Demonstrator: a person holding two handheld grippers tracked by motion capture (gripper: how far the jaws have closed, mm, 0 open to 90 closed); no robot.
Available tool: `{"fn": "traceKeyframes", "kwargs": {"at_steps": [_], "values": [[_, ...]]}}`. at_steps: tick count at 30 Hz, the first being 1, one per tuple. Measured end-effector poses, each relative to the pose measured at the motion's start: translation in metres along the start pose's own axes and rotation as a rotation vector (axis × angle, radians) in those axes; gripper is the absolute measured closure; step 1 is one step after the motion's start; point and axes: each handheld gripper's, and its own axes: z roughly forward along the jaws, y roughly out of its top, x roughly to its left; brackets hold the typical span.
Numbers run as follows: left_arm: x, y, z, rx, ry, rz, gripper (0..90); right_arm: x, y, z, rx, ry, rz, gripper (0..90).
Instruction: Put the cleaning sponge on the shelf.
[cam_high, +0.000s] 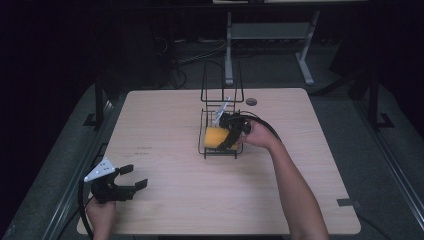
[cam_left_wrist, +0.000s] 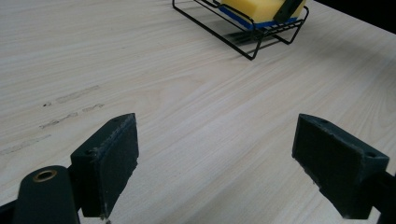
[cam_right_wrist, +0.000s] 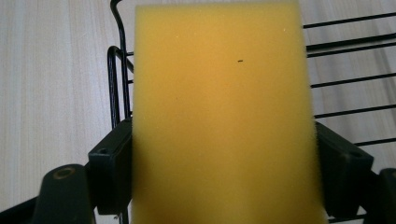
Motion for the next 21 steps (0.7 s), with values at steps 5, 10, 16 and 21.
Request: {"fn": "traceKeyframes", "kwargs": {"at_steps": [5,10,16,21], "values": [[0.0,0.0,0.0,-0.001,0.0,0.0,14.1,0.001,0.0,0.002,0.01,0.001,0.0,20.2],[0.0,0.0,0.0,-0.001,-0.001,-0.001,14.1,0.001,0.0,0.002,0.009,0.0,0.001,18.2],[0.0,0.0,0.0,-0.001,-0.002,-0.003,14.1,0.003,0.002,-0.003,-0.003,-0.007,0.005,16.5],[0.0,0.0,0.0,0.0,-0.001,-0.003,14.1,0.004,0.003,-0.008,-0.028,-0.013,-0.004,15.9]]}}
